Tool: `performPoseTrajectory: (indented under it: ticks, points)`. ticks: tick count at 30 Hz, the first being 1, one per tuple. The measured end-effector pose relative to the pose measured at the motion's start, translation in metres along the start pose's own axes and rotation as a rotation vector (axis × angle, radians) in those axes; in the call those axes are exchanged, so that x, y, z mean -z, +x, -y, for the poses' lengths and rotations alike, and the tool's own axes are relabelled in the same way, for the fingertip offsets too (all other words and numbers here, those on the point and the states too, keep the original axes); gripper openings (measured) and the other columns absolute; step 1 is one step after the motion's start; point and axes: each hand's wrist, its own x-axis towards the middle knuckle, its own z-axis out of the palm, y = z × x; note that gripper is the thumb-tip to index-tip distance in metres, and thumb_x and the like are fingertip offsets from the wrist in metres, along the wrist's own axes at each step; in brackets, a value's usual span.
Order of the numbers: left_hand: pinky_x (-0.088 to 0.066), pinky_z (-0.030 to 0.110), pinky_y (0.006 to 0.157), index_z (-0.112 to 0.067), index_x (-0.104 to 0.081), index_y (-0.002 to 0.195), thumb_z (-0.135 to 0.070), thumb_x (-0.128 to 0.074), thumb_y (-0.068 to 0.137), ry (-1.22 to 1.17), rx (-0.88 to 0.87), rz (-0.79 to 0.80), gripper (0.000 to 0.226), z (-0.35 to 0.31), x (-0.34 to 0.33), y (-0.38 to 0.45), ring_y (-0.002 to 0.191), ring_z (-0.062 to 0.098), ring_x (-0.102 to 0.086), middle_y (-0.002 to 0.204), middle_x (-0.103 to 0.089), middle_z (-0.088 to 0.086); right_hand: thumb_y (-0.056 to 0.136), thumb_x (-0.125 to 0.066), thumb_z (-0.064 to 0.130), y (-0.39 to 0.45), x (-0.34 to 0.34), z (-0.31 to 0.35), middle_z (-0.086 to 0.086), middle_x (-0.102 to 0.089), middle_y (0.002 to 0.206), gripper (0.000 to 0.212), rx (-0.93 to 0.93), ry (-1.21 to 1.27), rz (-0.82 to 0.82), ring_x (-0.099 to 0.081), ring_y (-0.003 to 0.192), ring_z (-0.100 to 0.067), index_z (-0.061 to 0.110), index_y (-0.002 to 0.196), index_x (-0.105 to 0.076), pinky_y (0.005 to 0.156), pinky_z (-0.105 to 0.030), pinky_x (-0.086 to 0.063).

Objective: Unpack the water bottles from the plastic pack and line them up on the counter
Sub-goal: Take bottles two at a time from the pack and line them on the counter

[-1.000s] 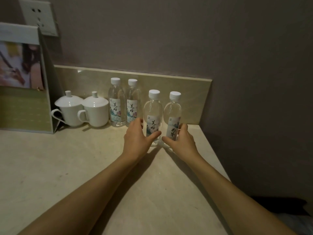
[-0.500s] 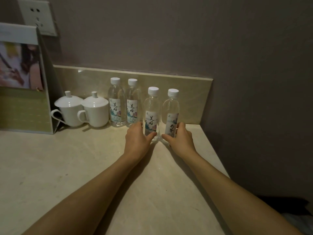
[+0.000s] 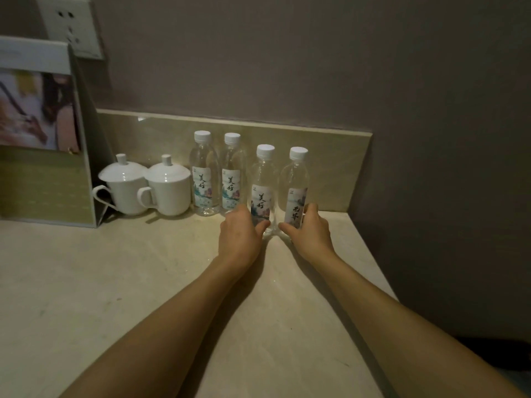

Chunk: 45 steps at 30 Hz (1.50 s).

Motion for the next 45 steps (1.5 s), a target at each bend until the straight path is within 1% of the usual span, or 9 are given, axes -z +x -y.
performPoseTrajectory:
  ticks: [7, 12, 19, 23, 28, 34, 38, 42, 45]
  points:
    - [-0.048, 0.042, 0.091, -0.006, -0.056, 0.121, -0.029, -0.068, 0.091, 0.008, 0.032, -0.010, 0.040, -0.002, -0.006, 0.018, 0.114, 0.035, -0.061, 0.120, -0.066, 0.016, 0.083, -0.074, 0.029, 0.012, -0.007, 0.007, -0.010, -0.061, 0.123, 0.047, -0.011, 0.001, 0.004, -0.061, 0.109, -0.030, 0.014, 0.113, -0.041, 0.088, -0.049, -0.053]
    - [-0.052, 0.044, 0.092, -0.006, -0.048, 0.123, -0.029, -0.068, 0.092, -0.030, 0.070, -0.024, 0.044, -0.001, -0.010, 0.024, 0.115, 0.035, -0.061, 0.122, -0.064, 0.016, 0.083, -0.073, 0.030, 0.021, -0.012, 0.008, -0.010, -0.060, 0.124, 0.048, -0.013, 0.003, 0.001, -0.061, 0.110, -0.029, 0.015, 0.115, -0.041, 0.088, -0.050, -0.053]
    - [-0.052, 0.043, 0.092, -0.004, -0.045, 0.126, -0.026, -0.068, 0.092, -0.037, 0.053, -0.052, 0.047, 0.000, -0.014, 0.029, 0.115, 0.035, -0.061, 0.123, -0.064, 0.017, 0.084, -0.073, 0.030, 0.029, -0.017, 0.008, -0.009, -0.059, 0.127, 0.048, -0.012, 0.013, -0.002, -0.060, 0.113, -0.028, 0.015, 0.117, -0.041, 0.090, -0.048, -0.053]
    - [-0.052, 0.041, 0.089, -0.006, -0.045, 0.122, -0.025, -0.068, 0.092, -0.037, 0.024, -0.068, 0.042, 0.001, -0.017, 0.032, 0.113, 0.033, -0.062, 0.120, -0.065, 0.016, 0.084, -0.073, 0.031, 0.032, -0.017, 0.008, -0.009, -0.058, 0.126, 0.048, -0.006, 0.006, -0.005, -0.060, 0.111, -0.028, 0.015, 0.116, -0.042, 0.089, -0.048, -0.053]
    - [-0.048, 0.035, 0.079, -0.006, -0.046, 0.118, -0.023, -0.066, 0.093, -0.049, 0.030, -0.084, 0.037, 0.001, -0.019, 0.035, 0.107, 0.033, -0.063, 0.114, -0.067, 0.015, 0.083, -0.073, 0.033, 0.036, -0.019, 0.008, -0.008, -0.057, 0.122, 0.047, -0.003, -0.007, -0.017, -0.059, 0.108, -0.029, 0.015, 0.114, -0.042, 0.086, -0.048, -0.053]
    - [-0.050, 0.041, 0.086, -0.005, -0.047, 0.119, -0.021, -0.065, 0.094, -0.046, 0.032, -0.085, 0.036, 0.002, -0.020, 0.040, 0.110, 0.035, -0.062, 0.116, -0.066, 0.018, 0.083, -0.073, 0.035, 0.041, -0.021, 0.008, -0.009, -0.058, 0.122, 0.048, -0.017, -0.008, -0.011, -0.059, 0.109, -0.030, 0.014, 0.114, -0.043, 0.087, -0.049, -0.052]
    - [-0.051, 0.043, 0.086, -0.006, -0.047, 0.118, -0.022, -0.065, 0.094, -0.048, 0.039, -0.083, 0.035, 0.002, -0.021, 0.042, 0.110, 0.035, -0.062, 0.116, -0.065, 0.017, 0.084, -0.072, 0.032, 0.044, -0.022, 0.007, -0.008, -0.058, 0.122, 0.046, -0.011, 0.001, -0.005, -0.059, 0.108, -0.028, 0.016, 0.115, -0.042, 0.083, -0.041, -0.051]
    - [-0.053, 0.043, 0.085, -0.006, -0.047, 0.117, -0.022, -0.065, 0.093, -0.053, 0.039, -0.088, 0.034, 0.000, -0.022, 0.043, 0.109, 0.034, -0.063, 0.115, -0.065, 0.017, 0.084, -0.071, 0.032, 0.047, -0.023, 0.007, -0.008, -0.057, 0.124, 0.046, -0.019, 0.003, -0.007, -0.058, 0.111, -0.028, 0.017, 0.116, -0.041, 0.088, -0.049, -0.052]
    - [-0.054, 0.042, 0.086, -0.006, -0.047, 0.117, -0.023, -0.067, 0.093, -0.052, 0.017, -0.087, 0.036, 0.001, -0.024, 0.043, 0.109, 0.033, -0.063, 0.116, -0.065, 0.017, 0.084, -0.071, 0.032, 0.048, -0.025, 0.007, -0.008, -0.057, 0.123, 0.047, -0.017, -0.003, -0.033, -0.059, 0.110, -0.028, 0.016, 0.117, -0.041, 0.086, -0.048, -0.054]
